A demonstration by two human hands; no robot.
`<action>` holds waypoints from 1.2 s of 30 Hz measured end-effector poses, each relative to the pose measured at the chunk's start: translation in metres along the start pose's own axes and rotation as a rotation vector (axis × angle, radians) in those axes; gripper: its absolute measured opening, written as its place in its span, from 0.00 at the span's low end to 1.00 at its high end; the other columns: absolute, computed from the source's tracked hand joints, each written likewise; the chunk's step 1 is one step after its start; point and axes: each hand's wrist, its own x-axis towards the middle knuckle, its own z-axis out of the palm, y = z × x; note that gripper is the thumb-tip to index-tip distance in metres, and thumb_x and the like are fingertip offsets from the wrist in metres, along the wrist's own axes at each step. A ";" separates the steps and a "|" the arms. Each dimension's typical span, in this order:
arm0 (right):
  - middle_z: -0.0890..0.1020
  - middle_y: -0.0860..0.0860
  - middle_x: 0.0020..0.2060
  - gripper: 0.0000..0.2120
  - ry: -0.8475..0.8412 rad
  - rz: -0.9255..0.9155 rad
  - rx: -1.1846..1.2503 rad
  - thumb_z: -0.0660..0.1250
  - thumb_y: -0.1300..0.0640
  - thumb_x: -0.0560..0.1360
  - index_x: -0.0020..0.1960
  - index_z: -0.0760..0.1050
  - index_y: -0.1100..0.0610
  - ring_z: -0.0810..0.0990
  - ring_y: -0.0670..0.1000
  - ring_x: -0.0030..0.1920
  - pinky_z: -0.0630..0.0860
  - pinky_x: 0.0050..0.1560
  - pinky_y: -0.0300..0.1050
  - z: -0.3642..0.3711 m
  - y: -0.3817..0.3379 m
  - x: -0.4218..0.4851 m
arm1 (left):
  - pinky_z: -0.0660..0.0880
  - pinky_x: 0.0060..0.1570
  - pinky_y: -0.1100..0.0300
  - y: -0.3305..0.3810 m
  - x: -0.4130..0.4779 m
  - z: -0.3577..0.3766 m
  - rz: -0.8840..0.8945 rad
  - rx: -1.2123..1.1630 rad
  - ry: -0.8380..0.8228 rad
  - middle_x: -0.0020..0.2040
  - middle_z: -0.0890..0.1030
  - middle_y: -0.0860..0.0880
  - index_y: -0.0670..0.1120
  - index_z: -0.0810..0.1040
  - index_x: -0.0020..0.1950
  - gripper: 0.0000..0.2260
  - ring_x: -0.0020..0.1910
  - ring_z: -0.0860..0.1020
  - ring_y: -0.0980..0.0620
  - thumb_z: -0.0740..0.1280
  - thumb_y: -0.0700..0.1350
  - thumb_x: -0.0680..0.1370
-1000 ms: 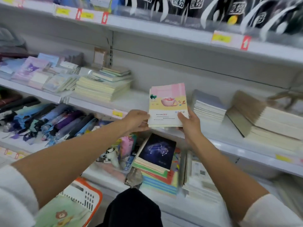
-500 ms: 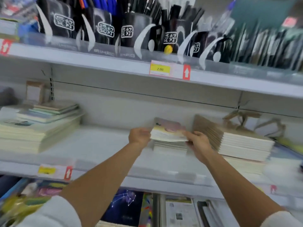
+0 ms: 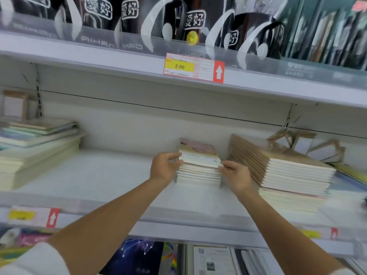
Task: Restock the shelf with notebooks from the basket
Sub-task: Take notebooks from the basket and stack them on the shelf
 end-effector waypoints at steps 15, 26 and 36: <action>0.74 0.52 0.68 0.21 0.014 -0.215 -0.598 0.63 0.57 0.78 0.70 0.70 0.53 0.68 0.58 0.69 0.63 0.70 0.56 0.014 -0.011 -0.019 | 0.71 0.64 0.54 0.001 -0.001 -0.008 -0.131 -0.228 -0.108 0.62 0.78 0.45 0.43 0.72 0.69 0.20 0.63 0.75 0.46 0.67 0.38 0.78; 0.75 0.47 0.45 0.04 -0.159 -0.483 -0.386 0.68 0.61 0.73 0.47 0.77 0.55 0.74 0.48 0.42 0.71 0.46 0.41 0.113 -0.091 -0.132 | 0.61 0.29 0.62 -0.002 -0.085 -0.152 -0.120 0.259 0.252 0.29 0.65 0.51 0.47 0.63 0.30 0.14 0.29 0.64 0.52 0.62 0.34 0.71; 0.75 0.48 0.38 0.01 -0.597 -0.487 -0.305 0.68 0.60 0.71 0.42 0.77 0.57 0.75 0.51 0.39 0.73 0.43 0.46 0.258 -0.120 -0.305 | 0.67 0.35 0.56 -0.085 -0.241 -0.347 -0.425 0.443 0.425 0.30 0.70 0.44 0.43 0.68 0.32 0.10 0.32 0.69 0.48 0.65 0.38 0.73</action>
